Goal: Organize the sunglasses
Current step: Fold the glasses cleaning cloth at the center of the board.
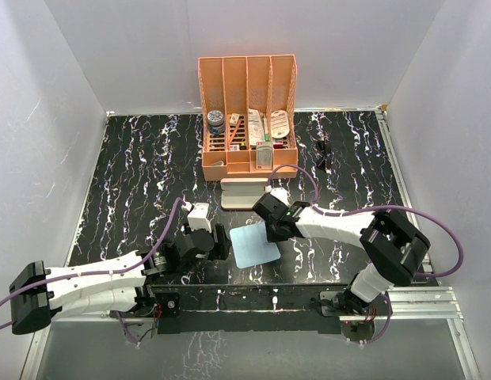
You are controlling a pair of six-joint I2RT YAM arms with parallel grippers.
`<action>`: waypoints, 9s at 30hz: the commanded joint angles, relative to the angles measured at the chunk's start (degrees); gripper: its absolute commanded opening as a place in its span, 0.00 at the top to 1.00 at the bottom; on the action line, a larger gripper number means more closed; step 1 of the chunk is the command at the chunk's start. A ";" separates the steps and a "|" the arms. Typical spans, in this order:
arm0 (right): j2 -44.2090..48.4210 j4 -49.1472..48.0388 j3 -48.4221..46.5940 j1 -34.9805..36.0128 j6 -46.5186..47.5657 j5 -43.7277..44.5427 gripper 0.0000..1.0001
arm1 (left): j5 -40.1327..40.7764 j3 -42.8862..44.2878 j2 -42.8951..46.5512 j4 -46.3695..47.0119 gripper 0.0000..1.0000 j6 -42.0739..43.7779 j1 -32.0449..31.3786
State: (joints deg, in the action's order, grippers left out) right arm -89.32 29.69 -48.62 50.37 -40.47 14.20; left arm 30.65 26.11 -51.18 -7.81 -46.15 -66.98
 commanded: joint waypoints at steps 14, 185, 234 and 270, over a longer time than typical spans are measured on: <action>2.14 1.85 -3.82 1.55 -0.29 -1.85 1.00 | 1.14 -0.74 -0.07 -0.22 0.36 -0.10 -0.17; 9.88 -0.45 3.61 4.10 -6.17 0.93 0.88 | -5.69 5.29 -22.93 5.19 0.85 -5.83 -1.05; 1.31 1.31 -1.72 5.96 -9.10 3.74 0.82 | 0.05 -1.06 -3.16 1.49 0.39 -3.77 -0.78; -5.80 5.43 -3.14 8.40 -16.45 4.24 0.86 | 2.57 -4.57 6.93 -2.71 0.37 -7.11 -0.79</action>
State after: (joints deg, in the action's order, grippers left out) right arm -92.51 34.65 -52.42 58.11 -53.43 19.42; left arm 32.16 22.37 -45.71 -9.93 -52.99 -67.72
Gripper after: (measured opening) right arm 0.149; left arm 0.623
